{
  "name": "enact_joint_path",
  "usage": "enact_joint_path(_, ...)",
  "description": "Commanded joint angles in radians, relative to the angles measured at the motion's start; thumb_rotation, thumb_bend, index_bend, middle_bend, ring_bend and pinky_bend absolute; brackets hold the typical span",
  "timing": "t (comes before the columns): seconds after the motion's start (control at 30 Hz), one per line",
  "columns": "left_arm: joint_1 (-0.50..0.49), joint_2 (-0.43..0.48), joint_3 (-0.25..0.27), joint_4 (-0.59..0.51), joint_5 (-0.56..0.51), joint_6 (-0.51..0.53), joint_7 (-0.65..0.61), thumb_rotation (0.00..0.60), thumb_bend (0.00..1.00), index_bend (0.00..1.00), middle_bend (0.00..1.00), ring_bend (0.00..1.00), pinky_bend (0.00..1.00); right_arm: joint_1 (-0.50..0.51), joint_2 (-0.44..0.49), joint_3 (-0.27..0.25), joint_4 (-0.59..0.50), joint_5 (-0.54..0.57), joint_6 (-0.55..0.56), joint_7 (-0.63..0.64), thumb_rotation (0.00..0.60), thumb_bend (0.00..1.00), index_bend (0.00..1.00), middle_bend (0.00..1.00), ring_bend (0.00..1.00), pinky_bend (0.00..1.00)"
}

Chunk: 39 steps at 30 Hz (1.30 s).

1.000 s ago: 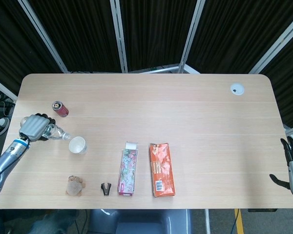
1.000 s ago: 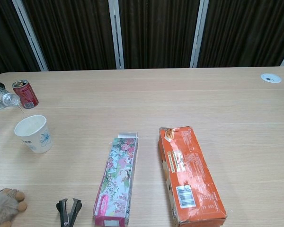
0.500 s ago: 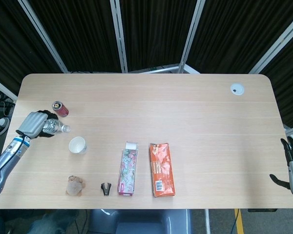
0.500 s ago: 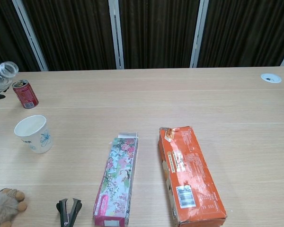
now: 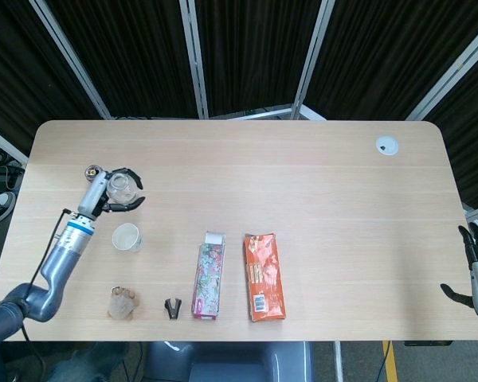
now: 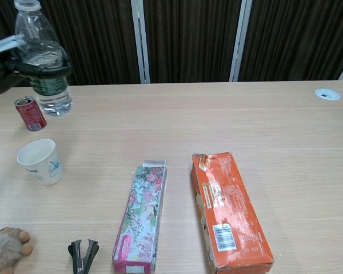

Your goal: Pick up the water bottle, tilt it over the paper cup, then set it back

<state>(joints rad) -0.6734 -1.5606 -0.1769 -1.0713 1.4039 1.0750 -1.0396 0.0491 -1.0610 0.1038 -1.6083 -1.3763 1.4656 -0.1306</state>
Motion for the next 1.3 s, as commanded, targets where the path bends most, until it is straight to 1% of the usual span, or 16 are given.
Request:
enact_joint_path(0.03, -0.026, -0.084, -0.024, -0.020, -0.039, -0.027, 0.064, 0.600, 0.27, 0.59, 0.53, 0.35, 0.37, 0.002, 0.000, 0.002, 0.004, 0.007, -0.006, 0.004, 0.600, 0.00, 0.00, 0.00, 0.00, 0.00)
enact_joint_path(0.1, -0.032, -0.138, -0.027, -0.001, -0.051, -0.032, 0.093, 0.600, 0.27, 0.60, 0.53, 0.36, 0.37, 0.003, 0.000, 0.005, 0.005, 0.015, -0.013, 0.012, 0.600, 0.00, 0.00, 0.00, 0.00, 0.00)
enact_joint_path(0.13, -0.038, -0.173, -0.023, 0.013, -0.059, -0.052, 0.096, 0.600, 0.27, 0.59, 0.53, 0.36, 0.37, 0.004, 0.002, 0.007, 0.004, 0.022, -0.019, 0.019, 0.600, 0.00, 0.00, 0.00, 0.00, 0.00)
enact_joint_path(0.27, -0.046, -0.240, -0.027, 0.072, -0.071, -0.077, 0.092, 0.600, 0.27, 0.60, 0.53, 0.36, 0.37, 0.005, 0.004, 0.007, 0.009, 0.028, -0.025, 0.028, 0.600, 0.00, 0.00, 0.00, 0.00, 0.00)
enact_joint_path(0.33, -0.048, -0.253, -0.027, 0.087, -0.072, -0.082, 0.089, 0.600, 0.27, 0.60, 0.53, 0.36, 0.37, 0.005, 0.004, 0.007, 0.010, 0.030, -0.027, 0.030, 0.600, 0.00, 0.00, 0.00, 0.00, 0.00)
enact_joint_path(0.5, -0.044, -0.325, -0.024, 0.166, -0.068, -0.082, 0.066, 0.600, 0.26, 0.59, 0.53, 0.36, 0.36, 0.008, 0.010, 0.005, 0.015, 0.039, -0.051, 0.067, 0.600, 0.00, 0.00, 0.00, 0.00, 0.00)
enact_joint_path(0.83, -0.034, -0.412, -0.002, 0.274, -0.042, -0.103, -0.011, 0.600, 0.23, 0.59, 0.53, 0.36, 0.35, 0.017, 0.010, 0.006, 0.027, 0.055, -0.080, 0.085, 0.600, 0.00, 0.00, 0.00, 0.00, 0.00)
enact_joint_path(0.93, -0.026, -0.430, 0.005, 0.302, -0.031, -0.098, -0.034, 0.600, 0.19, 0.57, 0.52, 0.35, 0.35, 0.017, 0.009, 0.006, 0.028, 0.056, -0.079, 0.083, 0.600, 0.00, 0.00, 0.00, 0.00, 0.00)
enact_joint_path(1.03, -0.018, -0.441, 0.015, 0.320, -0.014, -0.081, -0.057, 0.600, 0.13, 0.55, 0.48, 0.32, 0.34, 0.017, 0.009, 0.006, 0.028, 0.056, -0.078, 0.082, 0.600, 0.00, 0.00, 0.00, 0.00, 0.00)
enact_joint_path(1.1, -0.013, -0.445, 0.022, 0.328, -0.002, -0.068, -0.068, 0.600, 0.09, 0.52, 0.43, 0.26, 0.30, 0.017, 0.008, 0.006, 0.026, 0.057, -0.079, 0.084, 0.600, 0.00, 0.00, 0.00, 0.00, 0.00)
enact_joint_path(1.17, -0.010, -0.447, 0.027, 0.331, 0.007, -0.060, -0.078, 0.600, 0.06, 0.47, 0.36, 0.18, 0.23, 0.017, 0.009, 0.006, 0.025, 0.056, -0.079, 0.087, 0.600, 0.00, 0.00, 0.00, 0.00, 0.00)
enact_joint_path(1.23, -0.006, -0.445, 0.032, 0.329, 0.021, -0.043, -0.092, 0.600, 0.03, 0.36, 0.26, 0.10, 0.15, 0.017, 0.009, 0.005, 0.024, 0.055, -0.078, 0.089, 0.600, 0.00, 0.00, 0.00, 0.00, 0.00)
enact_joint_path(1.3, -0.002, -0.441, 0.034, 0.324, 0.031, -0.025, -0.095, 0.600, 0.02, 0.30, 0.21, 0.08, 0.13, 0.015, 0.010, 0.004, 0.021, 0.051, -0.075, 0.091, 0.600, 0.00, 0.00, 0.00, 0.00, 0.00)
